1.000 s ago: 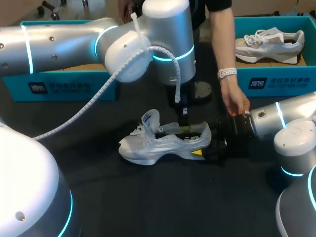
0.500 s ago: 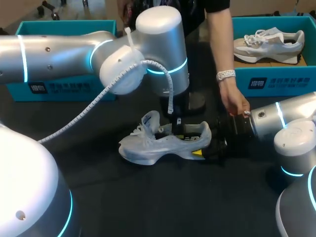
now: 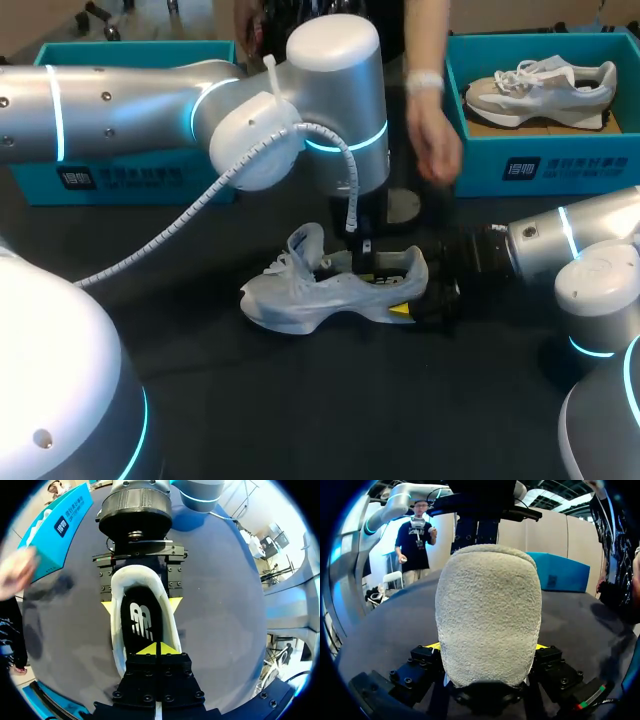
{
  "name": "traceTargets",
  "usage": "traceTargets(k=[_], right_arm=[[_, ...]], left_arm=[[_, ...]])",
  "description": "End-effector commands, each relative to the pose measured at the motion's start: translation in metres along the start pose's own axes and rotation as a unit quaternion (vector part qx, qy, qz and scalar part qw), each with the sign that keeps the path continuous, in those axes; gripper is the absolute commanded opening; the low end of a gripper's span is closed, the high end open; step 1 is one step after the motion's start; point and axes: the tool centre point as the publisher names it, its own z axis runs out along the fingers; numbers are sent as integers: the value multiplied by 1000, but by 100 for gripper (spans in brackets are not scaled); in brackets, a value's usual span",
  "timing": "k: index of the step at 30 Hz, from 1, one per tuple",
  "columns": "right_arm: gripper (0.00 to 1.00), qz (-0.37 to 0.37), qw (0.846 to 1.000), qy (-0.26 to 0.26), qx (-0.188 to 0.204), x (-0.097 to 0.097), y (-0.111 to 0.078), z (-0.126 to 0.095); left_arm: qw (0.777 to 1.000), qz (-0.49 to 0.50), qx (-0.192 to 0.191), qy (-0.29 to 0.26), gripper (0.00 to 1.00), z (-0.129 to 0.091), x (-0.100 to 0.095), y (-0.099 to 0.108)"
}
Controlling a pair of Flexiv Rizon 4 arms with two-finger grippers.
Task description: Take the shoe out of the shoebox, open the shoe tongue, remove and reinsert the insole, then place the shoe into the shoebox
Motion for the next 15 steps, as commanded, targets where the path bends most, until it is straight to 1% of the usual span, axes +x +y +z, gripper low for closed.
traceTargets(k=[1,8,11,15], right_arm=[[0,0,1000,0,3,0,-1,2],[0,0,1000,0,3,0,-1,2],[0,0,1000,0,3,0,-1,2],[0,0,1000,0,3,0,-1,2]], left_arm=[[1000,0,-1,0,0,0,0,0],[1000,1,-4,11,0,0,-4,-1],[1000,0,-7,14,0,3,-10,-1],[1000,5,-13,21,0,8,-11,-1]])
